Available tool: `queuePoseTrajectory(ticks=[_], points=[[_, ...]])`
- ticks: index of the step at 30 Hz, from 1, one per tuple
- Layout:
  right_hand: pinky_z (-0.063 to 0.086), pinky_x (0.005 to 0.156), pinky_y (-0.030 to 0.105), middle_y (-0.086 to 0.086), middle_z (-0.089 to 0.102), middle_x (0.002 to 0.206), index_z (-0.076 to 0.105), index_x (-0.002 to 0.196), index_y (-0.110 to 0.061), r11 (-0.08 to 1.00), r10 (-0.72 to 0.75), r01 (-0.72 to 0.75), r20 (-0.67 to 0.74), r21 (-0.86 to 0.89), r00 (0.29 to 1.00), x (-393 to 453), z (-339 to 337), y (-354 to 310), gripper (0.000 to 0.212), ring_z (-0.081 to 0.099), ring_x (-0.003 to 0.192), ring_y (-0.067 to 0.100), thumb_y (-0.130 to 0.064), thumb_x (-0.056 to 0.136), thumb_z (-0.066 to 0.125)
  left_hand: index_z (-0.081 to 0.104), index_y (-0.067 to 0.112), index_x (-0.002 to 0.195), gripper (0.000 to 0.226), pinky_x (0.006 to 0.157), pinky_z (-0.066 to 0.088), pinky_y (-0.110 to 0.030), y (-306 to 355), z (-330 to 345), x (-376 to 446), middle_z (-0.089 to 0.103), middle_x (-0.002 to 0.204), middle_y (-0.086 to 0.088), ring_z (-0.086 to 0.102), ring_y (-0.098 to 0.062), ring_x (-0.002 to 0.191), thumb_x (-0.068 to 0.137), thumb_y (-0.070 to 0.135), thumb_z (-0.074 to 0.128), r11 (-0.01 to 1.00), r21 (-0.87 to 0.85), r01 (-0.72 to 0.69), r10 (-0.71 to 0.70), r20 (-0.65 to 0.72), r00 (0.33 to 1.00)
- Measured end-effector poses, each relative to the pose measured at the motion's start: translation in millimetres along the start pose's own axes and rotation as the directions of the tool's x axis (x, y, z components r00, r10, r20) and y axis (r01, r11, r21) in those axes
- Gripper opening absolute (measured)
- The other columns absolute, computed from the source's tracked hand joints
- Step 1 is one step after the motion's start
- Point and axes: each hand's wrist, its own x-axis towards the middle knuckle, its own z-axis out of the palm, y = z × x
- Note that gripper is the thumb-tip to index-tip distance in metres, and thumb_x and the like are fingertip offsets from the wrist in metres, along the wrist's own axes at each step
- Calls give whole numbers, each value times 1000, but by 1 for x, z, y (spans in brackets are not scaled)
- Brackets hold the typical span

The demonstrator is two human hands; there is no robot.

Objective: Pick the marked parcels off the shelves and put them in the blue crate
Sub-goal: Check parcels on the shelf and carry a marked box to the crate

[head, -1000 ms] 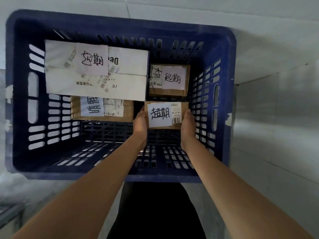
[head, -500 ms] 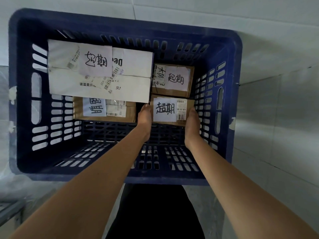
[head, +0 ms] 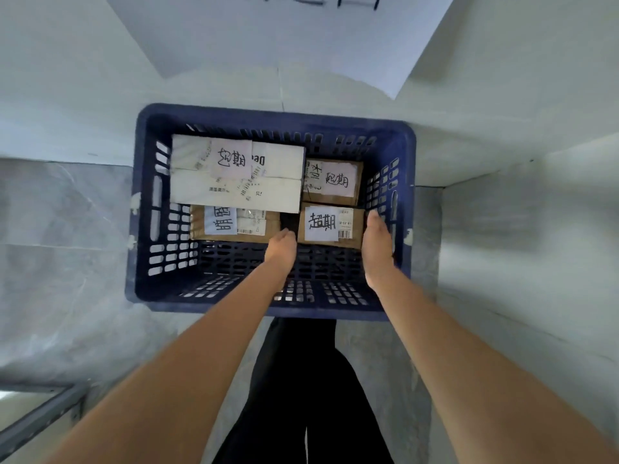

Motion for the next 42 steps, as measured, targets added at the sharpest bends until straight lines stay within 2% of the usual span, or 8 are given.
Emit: queuePoseTrajectory(ticks=[3, 6, 10, 14, 22, 27, 33, 42], points=[[36, 90, 31, 8, 60, 121, 58, 121, -15, 943, -191, 202, 65, -264, 979, -64, -26, -31, 42, 52, 121, 26, -40, 105, 29, 27, 18, 152, 49, 84, 45, -31, 10, -26, -63, 44, 145, -9, 59, -18, 96, 105, 34, 26, 931, 316, -183, 160, 98, 982], [33, 106, 37, 10, 49, 143, 50, 137, -10, 783, -269, 338, 206, -522, 941, -120, -57, -54, 47, 39, 138, 26, -39, 105, 33, 15, 15, 155, 58, 117, 25, -40, 18, -53, -126, 20, 160, -4, 24, -22, 145, 104, 42, 26, 714, 568, -409, 312, 266, 912], [12, 122, 42, 5, 18, 163, 23, 155, -13, 291, -299, 559, 481, -776, 824, -170, -89, -81, 62, 13, 151, 23, -48, 104, 29, 11, 10, 155, 66, 122, 8, -39, 24, -87, -186, 8, 162, -5, 4, -20, 150, 102, 48, 24, 335, 799, -500, 434, 340, 834], [7, 122, 41, 3, 11, 164, 16, 156, -14, 169, -307, 579, 515, -798, 800, -202, -97, -111, 66, 5, 152, 21, -51, 103, 26, 6, 7, 154, 71, 122, 3, -38, 30, -118, -223, 4, 162, -10, 0, -22, 150, 101, 51, 23, 195, 878, -438, 495, 297, 817], [7, 121, 40, 7, 10, 164, 16, 156, -10, 13, -295, 703, 669, -711, 682, -249, -65, -165, 68, 7, 151, 22, -51, 103, 26, 1, 5, 154, 74, 122, 2, -38, 30, -175, -279, -2, 162, -10, -4, -22, 150, 101, 51, 25, 411, 840, -353, 564, 70, 823], [15, 121, 42, 5, 10, 164, 17, 156, -14, -87, -216, 788, 784, -609, 582, -286, -31, -175, 68, 9, 151, 24, -54, 102, 27, 0, 7, 154, 71, 122, 1, -39, -5, -196, -323, -2, 162, -8, -4, -21, 150, 102, 50, 22, 646, 704, -294, 544, -154, 825], [13, 122, 41, 4, 9, 164, 15, 157, -14, -195, -112, 864, 886, -464, 451, -357, 17, -157, 66, 9, 151, 23, -52, 103, 26, 5, 6, 154, 71, 122, 2, -36, -92, -218, -389, 2, 163, -8, -1, -21, 150, 102, 50, 24, 834, 518, -190, 424, -382, 821], [20, 119, 39, 11, 19, 162, 22, 154, -6, -410, 51, 907, 990, -99, 131, -509, 88, -60, 67, 21, 148, 26, -50, 103, 29, 11, 5, 154, 75, 121, 9, -38, -292, -284, -490, 9, 162, -9, 7, -21, 149, 100, 54, 28, 974, 222, 50, 129, -718, 684]])
